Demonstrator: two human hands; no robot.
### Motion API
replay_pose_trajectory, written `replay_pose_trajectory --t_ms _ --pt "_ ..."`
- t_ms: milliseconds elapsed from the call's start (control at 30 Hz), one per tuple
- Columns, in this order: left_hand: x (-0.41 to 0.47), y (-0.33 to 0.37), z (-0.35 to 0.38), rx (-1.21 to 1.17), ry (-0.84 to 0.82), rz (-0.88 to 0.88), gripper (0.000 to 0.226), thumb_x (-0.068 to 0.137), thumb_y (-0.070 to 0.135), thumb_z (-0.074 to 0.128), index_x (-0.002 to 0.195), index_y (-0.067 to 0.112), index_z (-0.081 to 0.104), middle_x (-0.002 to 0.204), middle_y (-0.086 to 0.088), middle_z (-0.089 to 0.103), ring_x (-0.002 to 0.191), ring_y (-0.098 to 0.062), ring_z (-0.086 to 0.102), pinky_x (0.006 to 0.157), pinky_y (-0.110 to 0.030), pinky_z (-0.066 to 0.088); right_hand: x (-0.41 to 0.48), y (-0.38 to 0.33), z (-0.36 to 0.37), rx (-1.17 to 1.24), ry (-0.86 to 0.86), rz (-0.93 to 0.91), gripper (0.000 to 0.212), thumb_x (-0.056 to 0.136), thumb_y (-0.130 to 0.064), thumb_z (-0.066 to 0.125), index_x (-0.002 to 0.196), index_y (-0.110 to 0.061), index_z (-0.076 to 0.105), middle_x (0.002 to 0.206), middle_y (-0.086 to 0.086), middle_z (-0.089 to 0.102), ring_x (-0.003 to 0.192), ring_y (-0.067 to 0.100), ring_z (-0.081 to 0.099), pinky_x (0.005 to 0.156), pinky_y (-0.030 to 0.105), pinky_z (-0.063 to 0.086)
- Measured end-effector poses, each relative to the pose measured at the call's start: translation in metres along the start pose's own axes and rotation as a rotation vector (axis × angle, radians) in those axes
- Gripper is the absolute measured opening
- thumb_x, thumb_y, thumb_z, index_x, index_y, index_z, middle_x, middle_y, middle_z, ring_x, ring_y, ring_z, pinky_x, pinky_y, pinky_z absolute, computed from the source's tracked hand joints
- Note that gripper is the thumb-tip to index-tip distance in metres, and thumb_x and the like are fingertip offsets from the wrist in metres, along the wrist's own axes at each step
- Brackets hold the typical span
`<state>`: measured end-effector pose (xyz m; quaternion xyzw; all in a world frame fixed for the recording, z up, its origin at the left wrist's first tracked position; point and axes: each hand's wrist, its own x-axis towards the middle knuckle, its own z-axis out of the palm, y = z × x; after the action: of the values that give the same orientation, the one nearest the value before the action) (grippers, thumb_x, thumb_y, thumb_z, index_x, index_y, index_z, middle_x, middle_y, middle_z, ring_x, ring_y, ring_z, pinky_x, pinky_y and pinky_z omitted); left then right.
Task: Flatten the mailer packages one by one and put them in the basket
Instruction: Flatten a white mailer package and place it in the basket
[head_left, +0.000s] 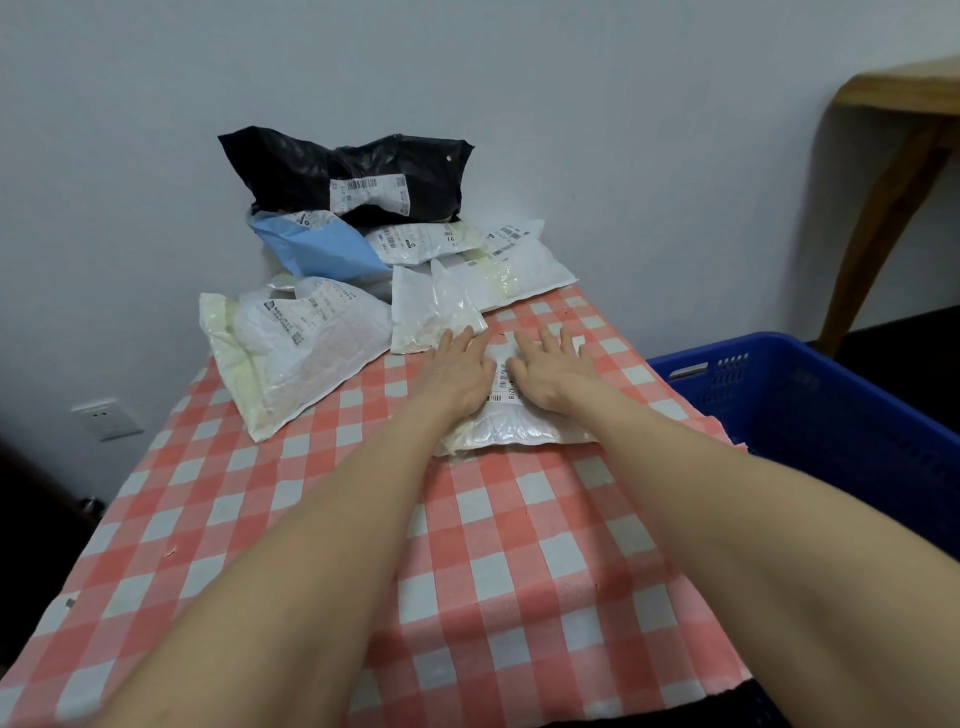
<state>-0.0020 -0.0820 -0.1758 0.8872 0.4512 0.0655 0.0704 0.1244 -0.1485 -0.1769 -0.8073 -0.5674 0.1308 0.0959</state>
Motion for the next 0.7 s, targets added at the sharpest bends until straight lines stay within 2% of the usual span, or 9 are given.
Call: replay_pose_trajectory --t_ms 200,700 --pt "0.004 0.002 0.013 0.010 -0.096 -0.020 0.050 0.103 0.034 0.013 0.152 0.029 0.010 0.161 -0.002 0.005 0.148 -0.023 -0.001 0.119 -0.048 0.000 0.009 0.000 0.010 -0.026 -0.071 -0.027 0.055 0.102 -0.044 0.012 0.154 -0.030 0.000 0.162 0.005 -0.004 0.148 0.028 -0.011 0.118 0.049 -0.005" --pt "0.003 0.002 0.020 -0.009 -0.098 -0.049 0.050 0.102 0.034 0.014 0.151 0.029 0.021 0.160 -0.002 0.011 0.148 -0.024 0.005 0.120 -0.043 0.003 0.011 0.001 0.017 -0.058 -0.062 -0.011 0.055 0.101 -0.047 0.011 0.154 -0.032 0.006 0.162 0.003 -0.001 0.149 0.026 -0.008 0.119 0.048 -0.006"
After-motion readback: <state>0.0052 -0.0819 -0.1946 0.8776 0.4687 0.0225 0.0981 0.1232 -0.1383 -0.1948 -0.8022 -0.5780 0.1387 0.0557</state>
